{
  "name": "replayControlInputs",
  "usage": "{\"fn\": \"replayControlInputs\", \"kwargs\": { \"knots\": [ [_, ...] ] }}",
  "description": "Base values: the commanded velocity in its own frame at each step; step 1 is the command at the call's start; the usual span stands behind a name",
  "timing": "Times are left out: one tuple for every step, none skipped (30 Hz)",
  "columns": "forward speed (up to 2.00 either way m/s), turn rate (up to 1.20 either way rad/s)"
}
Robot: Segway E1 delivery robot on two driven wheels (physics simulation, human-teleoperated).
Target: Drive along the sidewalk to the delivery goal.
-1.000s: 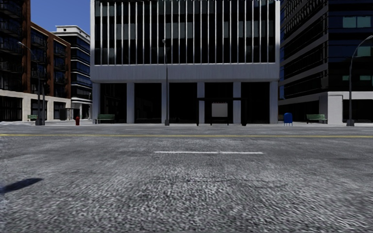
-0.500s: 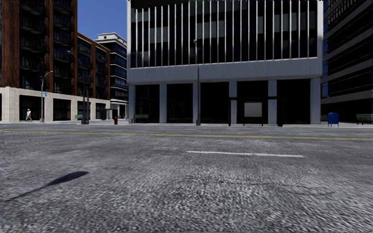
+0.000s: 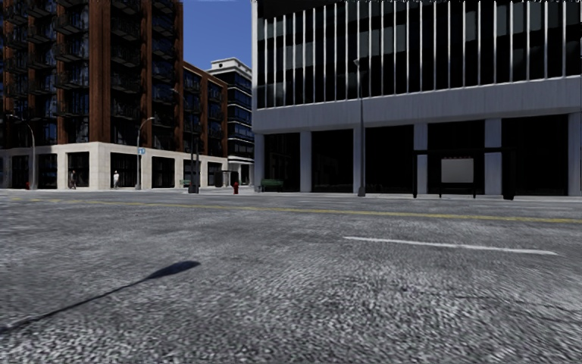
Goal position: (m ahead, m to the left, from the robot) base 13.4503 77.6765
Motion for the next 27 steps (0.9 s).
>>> {"fn": "replayControlInputs", "kwargs": {
  "knots": [
    [0.0, 0.5],
    [0.0, 0.5],
    [0.0, 0.5],
    [0.0, 0.54],
    [0.0, 0.55],
    [0.0, 0.55],
    [0.0, 0.55],
    [0.0, 0.55],
    [0.0, 0.55],
    [0.0, 0.55],
    [0.0, 0.55],
    [0.0, 0.55],
    [0.0, 0.55],
    [0.0, 0.55],
    [0.0, 0.55],
    [0.0, 0.55],
    [0.0, 0.55],
    [0.0, 0.55],
    [0.0, 0.72],
    [0.0, 0.72],
    [0.0, 0.73],
    [0.0, 0.73],
    [0.0, 0.73],
    [0.0, 0.73],
    [0.0, 0.73],
    [0.0, 0.73],
    [0.0, 0.73]
  ]
}}
